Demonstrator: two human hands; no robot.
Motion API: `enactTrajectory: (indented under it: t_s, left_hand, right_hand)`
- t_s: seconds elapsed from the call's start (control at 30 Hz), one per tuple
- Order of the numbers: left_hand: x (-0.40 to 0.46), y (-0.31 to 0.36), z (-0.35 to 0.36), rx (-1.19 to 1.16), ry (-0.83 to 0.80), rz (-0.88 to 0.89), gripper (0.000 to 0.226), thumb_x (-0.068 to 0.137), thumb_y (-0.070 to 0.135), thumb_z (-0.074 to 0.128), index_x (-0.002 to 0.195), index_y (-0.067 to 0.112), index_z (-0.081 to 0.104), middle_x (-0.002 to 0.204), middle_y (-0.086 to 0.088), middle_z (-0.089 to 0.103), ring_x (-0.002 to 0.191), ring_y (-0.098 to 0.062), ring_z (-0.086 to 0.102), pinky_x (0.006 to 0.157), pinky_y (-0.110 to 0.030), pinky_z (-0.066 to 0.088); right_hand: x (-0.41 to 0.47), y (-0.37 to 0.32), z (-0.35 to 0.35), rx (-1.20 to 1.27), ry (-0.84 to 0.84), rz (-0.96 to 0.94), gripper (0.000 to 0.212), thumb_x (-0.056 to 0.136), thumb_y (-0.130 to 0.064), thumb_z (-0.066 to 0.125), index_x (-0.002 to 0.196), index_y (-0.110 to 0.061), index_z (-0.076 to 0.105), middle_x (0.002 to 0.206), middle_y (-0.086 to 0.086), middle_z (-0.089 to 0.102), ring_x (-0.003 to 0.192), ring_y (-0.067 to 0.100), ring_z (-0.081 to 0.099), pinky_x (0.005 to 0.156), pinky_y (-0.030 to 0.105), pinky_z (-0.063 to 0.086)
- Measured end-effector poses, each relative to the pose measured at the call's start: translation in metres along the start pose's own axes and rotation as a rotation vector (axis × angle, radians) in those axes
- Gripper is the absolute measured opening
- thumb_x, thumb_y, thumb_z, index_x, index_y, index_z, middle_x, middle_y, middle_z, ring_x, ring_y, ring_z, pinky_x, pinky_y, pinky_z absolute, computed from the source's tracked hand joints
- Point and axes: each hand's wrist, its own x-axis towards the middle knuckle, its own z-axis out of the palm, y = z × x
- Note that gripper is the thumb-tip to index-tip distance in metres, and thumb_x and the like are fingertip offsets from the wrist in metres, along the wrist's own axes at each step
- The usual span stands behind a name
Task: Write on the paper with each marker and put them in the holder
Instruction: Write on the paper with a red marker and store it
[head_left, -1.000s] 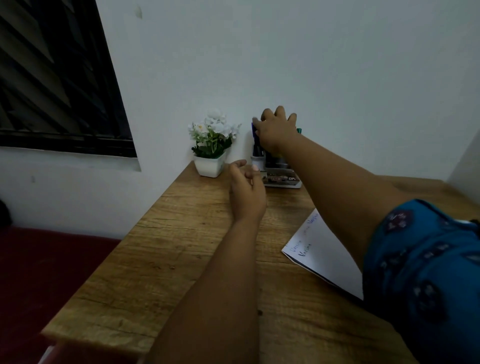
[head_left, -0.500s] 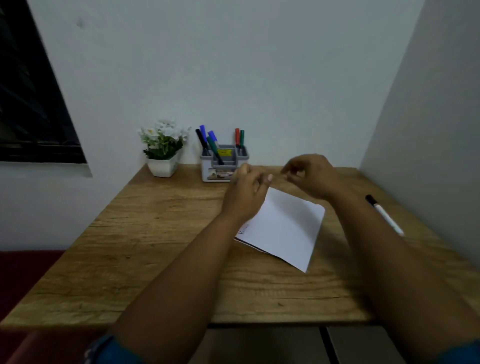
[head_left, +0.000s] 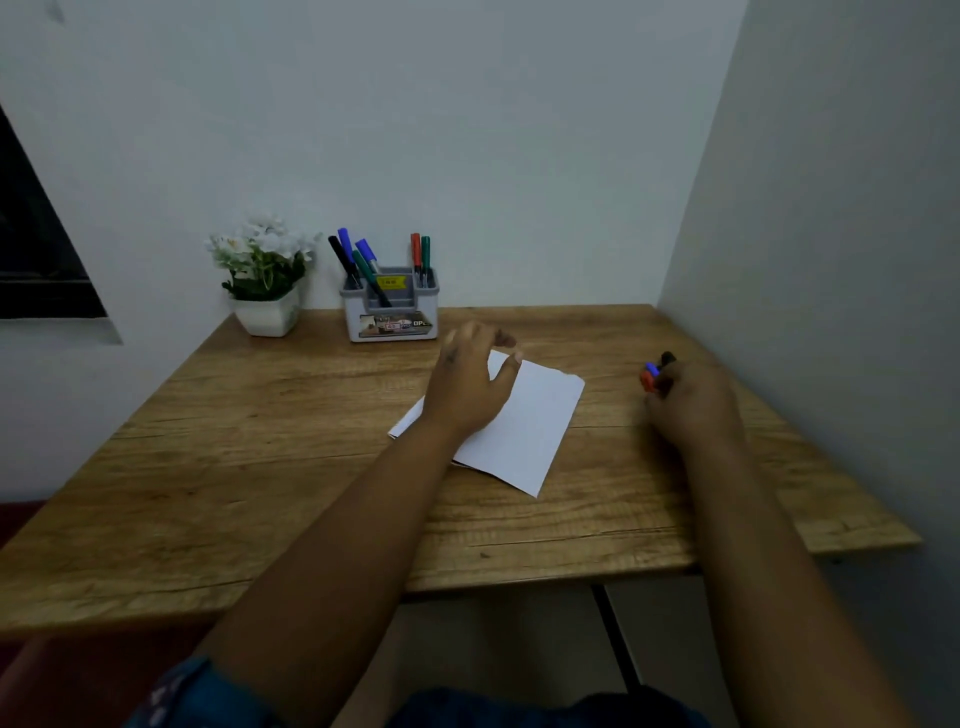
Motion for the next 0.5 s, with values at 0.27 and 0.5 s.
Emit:
enactTrajectory:
  t_s: [0.27, 0.5]
  left_hand:
    - [0.004, -0.009, -0.004, 0.052, 0.007, -0.021, 0.02, 0.092, 0.029, 0.06, 0.107, 0.016, 0.063, 0.113, -0.001, 0.057, 0.105, -0.019, 0.051, 0.084, -0.034, 0.046]
    - [0.006, -0.014, -0.003, 0.027, -0.064, 0.013, 0.013, 0.092, 0.024, 0.059, 0.105, 0.022, 0.062, 0.109, 0.005, 0.057, 0.095, -0.01, 0.053, 0.075, -0.025, 0.045]
  right_hand:
    - [-0.001, -0.004, -0.003, -0.014, -0.032, 0.129, 0.035, 0.083, -0.014, 0.074, 0.115, -0.002, 0.066, 0.107, 0.016, 0.065, 0.097, 0.029, 0.063, 0.076, 0.034, 0.049]
    - [-0.013, -0.03, 0.011, -0.191, -0.182, -0.04, 0.008, 0.088, -0.012, 0.061, 0.094, -0.008, 0.066, 0.084, 0.005, 0.062, 0.078, 0.019, 0.061, 0.065, 0.031, 0.05]
